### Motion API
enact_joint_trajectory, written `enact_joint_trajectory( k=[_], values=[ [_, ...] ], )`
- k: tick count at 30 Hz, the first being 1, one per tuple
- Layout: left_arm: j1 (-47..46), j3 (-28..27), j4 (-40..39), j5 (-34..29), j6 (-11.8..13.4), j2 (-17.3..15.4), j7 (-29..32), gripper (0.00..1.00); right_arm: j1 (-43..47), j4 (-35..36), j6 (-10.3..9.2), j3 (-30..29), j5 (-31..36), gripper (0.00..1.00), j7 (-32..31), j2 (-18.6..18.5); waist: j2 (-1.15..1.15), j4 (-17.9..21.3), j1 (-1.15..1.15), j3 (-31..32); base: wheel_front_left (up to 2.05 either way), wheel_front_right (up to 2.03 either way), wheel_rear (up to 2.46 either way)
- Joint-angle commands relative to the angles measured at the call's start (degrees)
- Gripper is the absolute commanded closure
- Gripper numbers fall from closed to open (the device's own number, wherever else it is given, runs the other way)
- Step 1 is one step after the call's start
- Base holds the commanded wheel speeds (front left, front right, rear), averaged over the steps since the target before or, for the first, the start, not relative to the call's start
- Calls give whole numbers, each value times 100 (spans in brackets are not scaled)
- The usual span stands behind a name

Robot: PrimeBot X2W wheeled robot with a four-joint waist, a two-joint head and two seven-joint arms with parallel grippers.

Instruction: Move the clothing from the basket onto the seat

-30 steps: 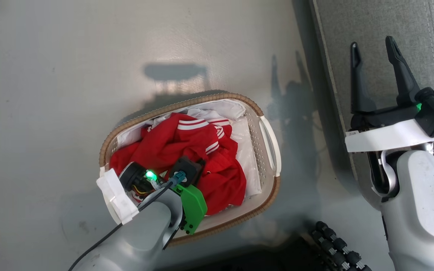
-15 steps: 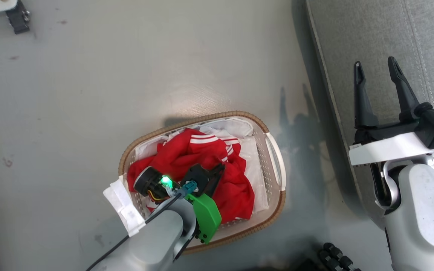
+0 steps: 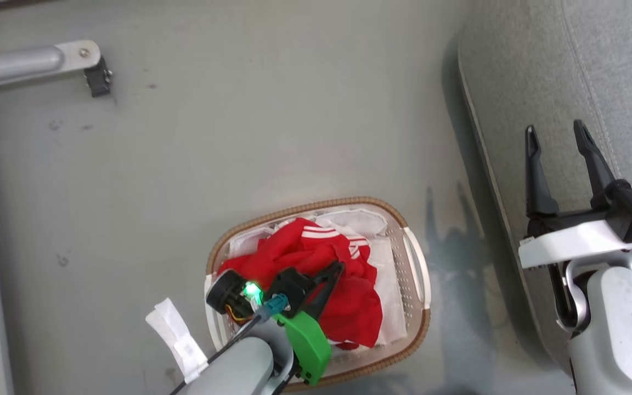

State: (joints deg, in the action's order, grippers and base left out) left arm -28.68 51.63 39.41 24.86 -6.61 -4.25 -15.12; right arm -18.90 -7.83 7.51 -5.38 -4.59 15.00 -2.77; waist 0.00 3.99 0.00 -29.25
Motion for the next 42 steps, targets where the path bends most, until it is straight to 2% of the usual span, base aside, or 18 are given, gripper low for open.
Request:
enact_joint_trajectory(
  k=[1, 11, 12, 14, 16, 28, 42],
  values=[
    [133, -41, -76, -45, -32, -23, -5, 100, 122, -25, -4, -44, 37, 0, 28, -21, 0, -207, 0, 344, 0, 0, 0],
    [795, -522, -952, -158, -54, -161, -5, 100, 532, -121, -4, -212, 168, 0, 28, -22, 0, -385, 0, 1106, 0, 0, 0],
    [886, -608, -1083, -166, -48, -180, -5, 89, 585, -125, -4, -228, 174, 0, 28, -20, 0, -398, 0, 1192, 0, 0, 0],
    [1030, -738, -1316, -226, -46, -209, -5, 57, 670, -141, -4, -254, 187, 0, 28, -22, 0, -420, 0, 1339, 0, 0, 0],
    [1168, -865, -1553, -281, -42, -245, -5, 0, 745, -168, -4, -284, 179, 0, 28, -22, 0, -445, 0, 1481, 0, 0, 0],
    [1816, -1862, -2469, -588, 105, -229, -4, 0, 1141, -228, -4, -368, 209, 0, 28, -21, 0, -532, 0, 2232, 0, 0, 0],
    [2426, -3562, -2538, -692, 235, -81, -4, 0, 1364, -161, -4, -262, 106, 0, 28, -20, 0, -506, 0, 2746, 0, 0, 0]
  ],
)
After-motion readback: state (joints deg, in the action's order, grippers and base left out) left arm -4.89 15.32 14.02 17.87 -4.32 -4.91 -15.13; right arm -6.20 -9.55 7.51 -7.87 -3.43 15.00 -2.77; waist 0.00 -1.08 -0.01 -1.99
